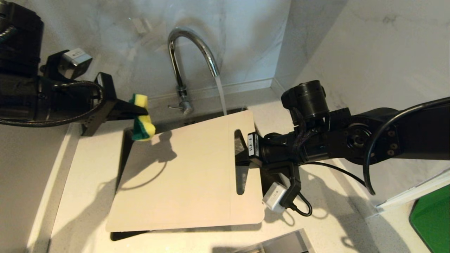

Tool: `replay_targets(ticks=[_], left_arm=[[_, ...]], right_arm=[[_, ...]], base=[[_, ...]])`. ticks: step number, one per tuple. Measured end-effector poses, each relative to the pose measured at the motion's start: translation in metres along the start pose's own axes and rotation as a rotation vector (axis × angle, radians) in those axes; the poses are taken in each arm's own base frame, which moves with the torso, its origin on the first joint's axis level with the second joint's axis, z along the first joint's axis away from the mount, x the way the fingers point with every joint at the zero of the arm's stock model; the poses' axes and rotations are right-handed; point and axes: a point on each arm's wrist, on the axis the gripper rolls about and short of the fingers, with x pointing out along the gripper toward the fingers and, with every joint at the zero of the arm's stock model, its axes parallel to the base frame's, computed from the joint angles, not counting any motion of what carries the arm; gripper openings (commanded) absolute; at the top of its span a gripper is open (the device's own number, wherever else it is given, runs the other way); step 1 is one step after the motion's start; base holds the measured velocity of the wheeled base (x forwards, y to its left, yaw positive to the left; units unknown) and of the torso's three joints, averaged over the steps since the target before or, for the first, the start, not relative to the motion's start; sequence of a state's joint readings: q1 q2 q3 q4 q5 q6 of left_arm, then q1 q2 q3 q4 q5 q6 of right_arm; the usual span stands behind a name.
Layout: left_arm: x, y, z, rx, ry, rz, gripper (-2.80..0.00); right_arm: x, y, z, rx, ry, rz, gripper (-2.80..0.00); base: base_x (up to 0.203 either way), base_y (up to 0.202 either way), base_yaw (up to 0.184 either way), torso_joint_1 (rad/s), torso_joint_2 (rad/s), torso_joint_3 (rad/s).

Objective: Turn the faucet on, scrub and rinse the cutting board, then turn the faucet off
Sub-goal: Scrub the cutting board underwater

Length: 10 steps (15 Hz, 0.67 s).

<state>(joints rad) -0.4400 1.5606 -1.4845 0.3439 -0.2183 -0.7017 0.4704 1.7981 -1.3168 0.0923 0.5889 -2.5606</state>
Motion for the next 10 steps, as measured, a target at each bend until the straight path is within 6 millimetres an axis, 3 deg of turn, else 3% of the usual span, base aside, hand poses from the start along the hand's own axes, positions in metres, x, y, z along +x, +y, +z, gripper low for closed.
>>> replay_targets(ticks=[5,10], left_arm=[[0.060,-0.006,-0.007,0.068,0.048,-0.047,-2.80],[0.087,-0.009,-0.008,0.200,0.092,-0.121,-2.80]], right_arm=[[0.001,0.003,0.004,0.011,-0.014,0.009,-2.80],[-0.001,0.002,0.006,0.013,-0.014,0.009,-2.80]], base=[[0.000,0.000,0.000,0.000,0.00,0.000],[0.000,0.000,0.000,0.000,0.00,0.000]])
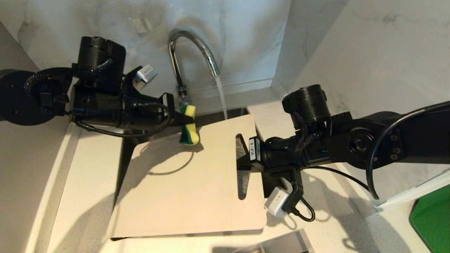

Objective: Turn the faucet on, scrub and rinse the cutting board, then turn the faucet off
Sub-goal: Scrub the cutting board underwater

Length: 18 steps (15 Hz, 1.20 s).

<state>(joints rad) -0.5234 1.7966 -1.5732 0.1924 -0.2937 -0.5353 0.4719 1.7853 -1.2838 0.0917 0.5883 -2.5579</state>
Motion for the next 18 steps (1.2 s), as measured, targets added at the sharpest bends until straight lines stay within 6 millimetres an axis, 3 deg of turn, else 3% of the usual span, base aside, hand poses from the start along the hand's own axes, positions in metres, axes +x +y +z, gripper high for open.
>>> replay_targets(ticks=[12,18], left_arm=[[0.027,0.009,-0.004,-0.034,0.125,0.040,-2.80],[0.023,0.043,-0.003,-0.030,0.134,0.117,-2.80]], right_arm=[[-0.011,-0.004,0.006,0.016,0.039,-0.028,-2.80],[-0.015,-0.006,0.008,0.014,0.043,-0.030,-2.80]], base=[[0.000,0.000,0.000,0.000,0.00,0.000],[0.000,0.000,0.000,0.000,0.00,0.000]])
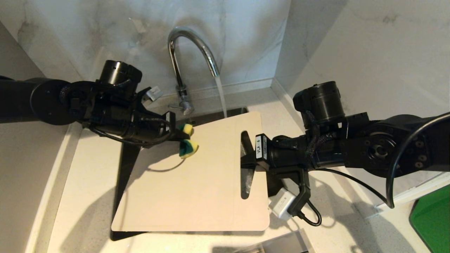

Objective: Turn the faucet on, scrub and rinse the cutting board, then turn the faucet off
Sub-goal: Scrub the cutting board underwater

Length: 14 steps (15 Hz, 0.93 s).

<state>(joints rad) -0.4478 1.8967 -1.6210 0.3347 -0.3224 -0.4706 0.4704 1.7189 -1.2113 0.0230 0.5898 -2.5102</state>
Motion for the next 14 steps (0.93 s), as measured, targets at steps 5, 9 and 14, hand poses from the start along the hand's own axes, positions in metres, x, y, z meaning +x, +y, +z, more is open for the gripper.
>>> replay_targets(ticks=[5,9,14], left_arm=[[-0.006,0.041,-0.005,0.022,0.024,0.088,-2.80],[-0.009,0.081,-0.011,-0.010,0.023,0.161,-2.80],[-0.029,0.122,-0.008,-0.058,-0.005,0.197,-2.80]], right_arm=[[-0.003,-0.003,0.000,-0.005,0.002,-0.012,-2.80],[-0.006,-0.005,0.001,-0.007,0.001,-0.024,-2.80],[-0.010,-0.007,0.003,-0.011,0.004,-0.029,-2.80]], base=[[0.000,0.000,0.000,0.000,0.00,0.000],[0.000,0.000,0.000,0.000,0.00,0.000],[0.000,0.000,0.000,0.000,0.00,0.000]])
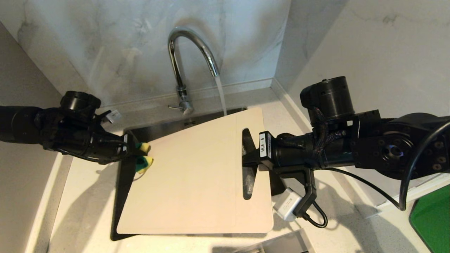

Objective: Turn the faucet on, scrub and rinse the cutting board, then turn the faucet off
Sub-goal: Scrub the cutting board underwater

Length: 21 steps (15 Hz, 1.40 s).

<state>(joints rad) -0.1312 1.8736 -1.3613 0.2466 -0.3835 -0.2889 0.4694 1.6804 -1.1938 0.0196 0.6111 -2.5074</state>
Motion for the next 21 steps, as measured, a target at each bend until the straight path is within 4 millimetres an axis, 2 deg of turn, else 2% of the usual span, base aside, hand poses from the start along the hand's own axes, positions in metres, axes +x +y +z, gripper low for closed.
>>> replay_targets(ticks=[4,7,9,11,13,15,18,19,21], left_arm=[[-0.017,0.001,0.007,0.002,-0.050,-0.005,-2.80],[-0.036,-0.017,0.018,0.010,-0.100,-0.036,-2.80],[-0.052,-0.042,0.025,0.009,-0.118,-0.078,-2.80],[-0.070,-0.078,0.023,0.015,-0.107,-0.148,-2.80],[-0.080,-0.118,0.013,0.031,-0.084,-0.239,-2.80],[-0.085,-0.156,-0.005,0.072,-0.037,-0.321,-2.80],[-0.076,-0.197,-0.033,0.136,0.005,-0.333,-2.80],[-0.067,-0.205,-0.040,0.150,0.013,-0.308,-2.80],[-0.051,-0.209,-0.052,0.162,0.055,-0.273,-2.80]], right_arm=[[-0.002,-0.001,0.000,-0.002,0.005,-0.002,-2.80],[-0.003,-0.001,0.000,-0.001,0.006,-0.001,-2.80],[-0.004,0.001,0.000,0.002,0.008,0.003,-2.80],[-0.005,0.002,-0.001,0.005,0.012,0.007,-2.80],[-0.005,0.003,-0.001,0.008,0.013,0.012,-2.80],[-0.006,0.004,-0.001,0.010,0.016,0.014,-2.80],[-0.006,0.005,0.000,0.014,0.013,0.017,-2.80],[-0.006,0.005,-0.001,0.013,0.015,0.017,-2.80],[-0.008,0.004,0.000,0.017,0.017,0.015,-2.80]], base=[[0.000,0.000,0.000,0.000,0.00,0.000],[0.000,0.000,0.000,0.000,0.00,0.000],[0.000,0.000,0.000,0.000,0.00,0.000],[0.000,0.000,0.000,0.000,0.00,0.000],[0.000,0.000,0.000,0.000,0.00,0.000],[0.000,0.000,0.000,0.000,0.00,0.000],[0.000,0.000,0.000,0.000,0.00,0.000],[0.000,0.000,0.000,0.000,0.00,0.000],[0.000,0.000,0.000,0.000,0.00,0.000]])
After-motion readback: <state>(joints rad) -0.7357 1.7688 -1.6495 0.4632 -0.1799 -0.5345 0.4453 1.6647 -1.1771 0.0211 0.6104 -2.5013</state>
